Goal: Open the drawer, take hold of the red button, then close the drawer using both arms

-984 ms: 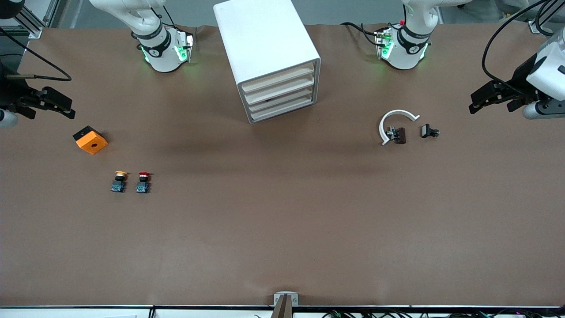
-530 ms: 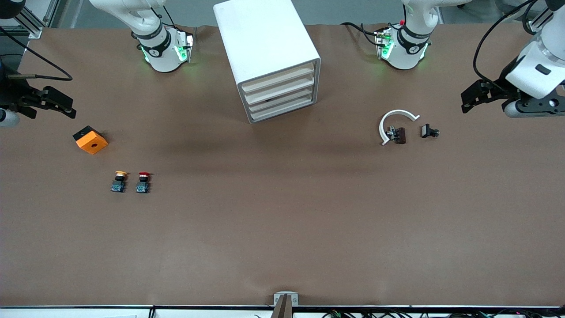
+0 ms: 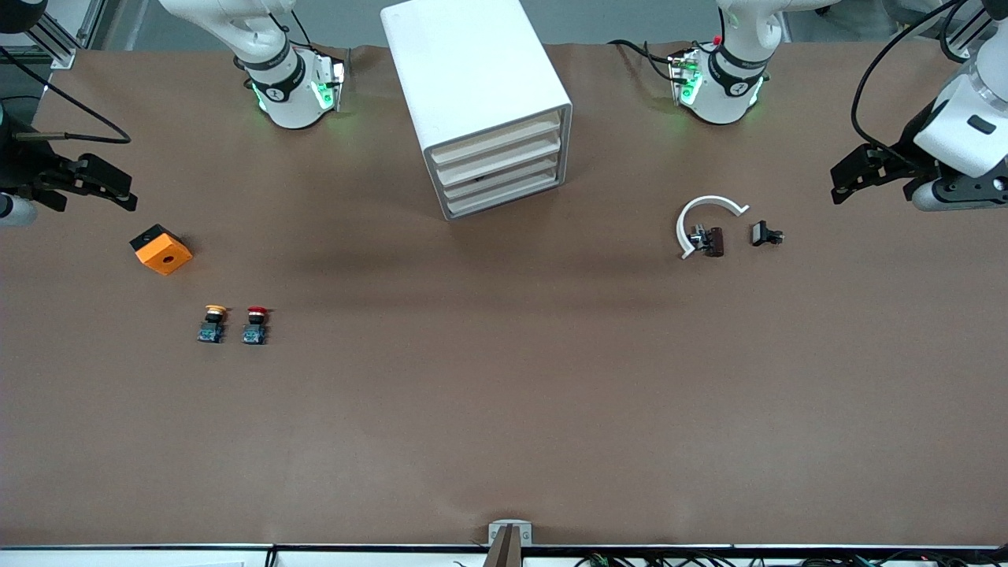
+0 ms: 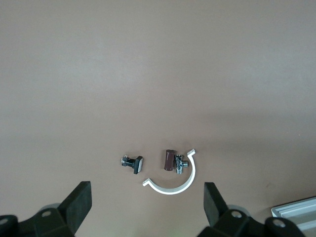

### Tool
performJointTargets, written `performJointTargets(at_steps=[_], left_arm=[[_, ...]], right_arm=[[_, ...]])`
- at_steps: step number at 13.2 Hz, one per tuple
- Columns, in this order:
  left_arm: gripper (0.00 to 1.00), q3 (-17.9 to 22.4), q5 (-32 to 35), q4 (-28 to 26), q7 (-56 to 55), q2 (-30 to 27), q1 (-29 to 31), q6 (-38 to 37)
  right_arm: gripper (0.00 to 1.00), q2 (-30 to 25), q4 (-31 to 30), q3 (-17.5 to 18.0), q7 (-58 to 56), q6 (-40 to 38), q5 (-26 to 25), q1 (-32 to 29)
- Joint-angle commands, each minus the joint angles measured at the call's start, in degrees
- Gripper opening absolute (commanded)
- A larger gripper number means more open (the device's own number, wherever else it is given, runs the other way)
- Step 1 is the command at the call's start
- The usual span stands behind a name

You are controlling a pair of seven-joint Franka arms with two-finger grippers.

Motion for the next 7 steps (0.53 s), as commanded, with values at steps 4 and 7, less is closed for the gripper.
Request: performJointTargets(at_steps=[4,7], left_arm=[[1.00,-0.42,0.26,1.00,0.43,0.42,0.60,0.13],[1.00,-0.42,0.18,1.09,0.43,0.51,0.60,0.13]], right_arm=[[1.00,-0.74,-0.56,0.09,-0.35,-0.24,-0.40,0.06],[1.00,-0.74,-0.56,0.17,-0.35,-0.24,-0.40,0.06]])
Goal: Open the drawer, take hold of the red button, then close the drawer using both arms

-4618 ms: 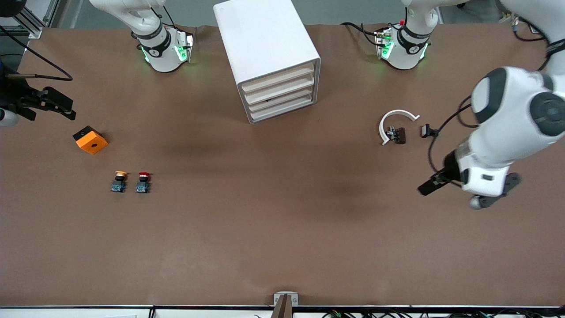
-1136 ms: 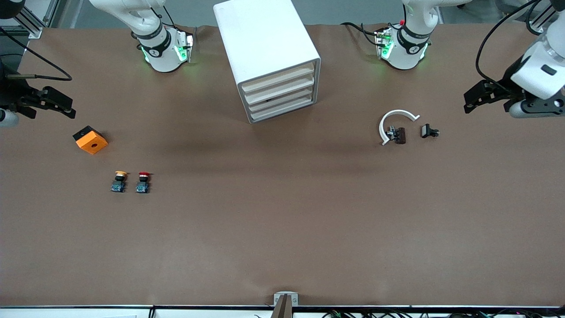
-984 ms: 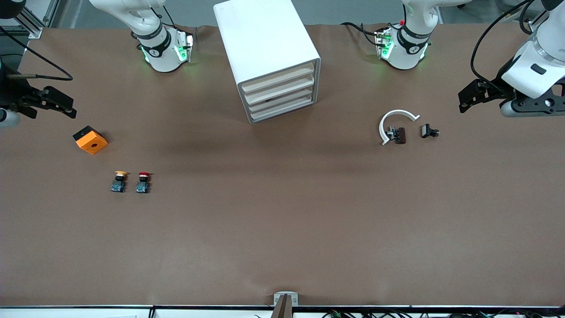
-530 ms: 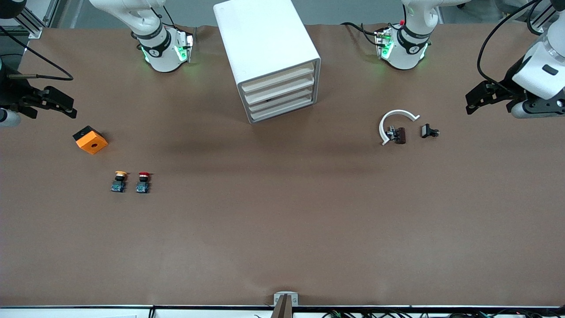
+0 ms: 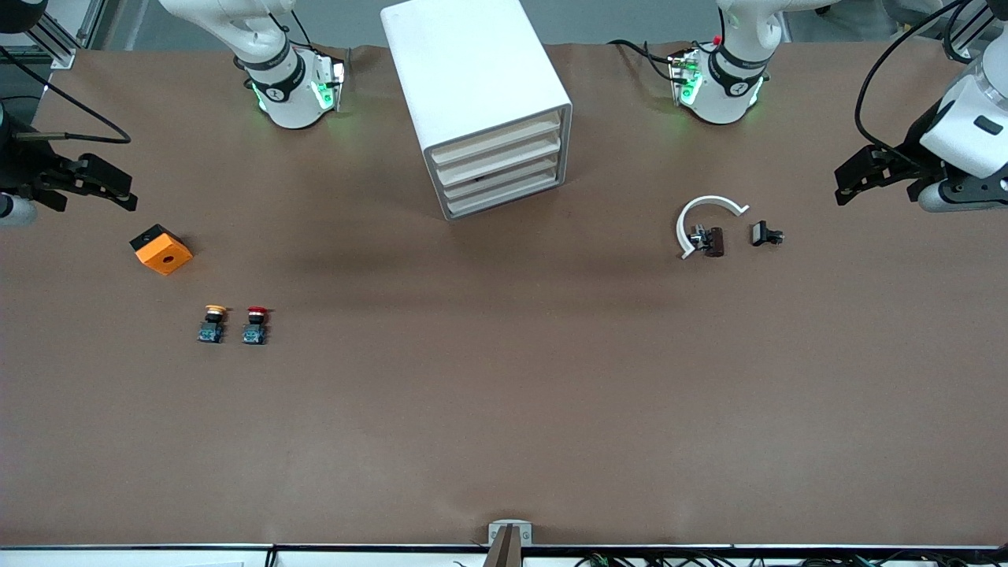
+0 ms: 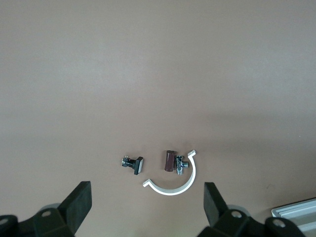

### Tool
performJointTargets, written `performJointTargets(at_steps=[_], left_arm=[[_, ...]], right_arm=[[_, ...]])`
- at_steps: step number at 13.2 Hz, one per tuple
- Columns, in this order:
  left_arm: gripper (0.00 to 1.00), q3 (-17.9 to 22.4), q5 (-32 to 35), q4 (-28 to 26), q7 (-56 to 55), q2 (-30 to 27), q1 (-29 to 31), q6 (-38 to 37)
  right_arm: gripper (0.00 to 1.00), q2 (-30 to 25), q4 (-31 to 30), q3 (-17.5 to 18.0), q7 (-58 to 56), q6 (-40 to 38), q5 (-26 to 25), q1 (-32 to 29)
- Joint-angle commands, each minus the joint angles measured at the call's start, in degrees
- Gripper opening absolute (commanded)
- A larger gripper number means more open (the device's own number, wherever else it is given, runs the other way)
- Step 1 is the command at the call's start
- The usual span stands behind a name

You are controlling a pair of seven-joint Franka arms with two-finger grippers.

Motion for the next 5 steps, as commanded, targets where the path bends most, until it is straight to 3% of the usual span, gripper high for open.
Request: performJointTargets(at_steps=[1,5], left_arm=[[1.00,-0.42,0.18,1.05,0.43,0.38,0.57,-0.07],[1.00,-0.42,0.18,1.05,0.43,0.38,0.57,-0.15]], right_arm=[[1.00,-0.74,-0.56,0.17,-0.35,-0.24,-0.40,0.05],[1.00,-0.74,-0.56,0.08,-0.35,0.03,-0.40,-0.29]])
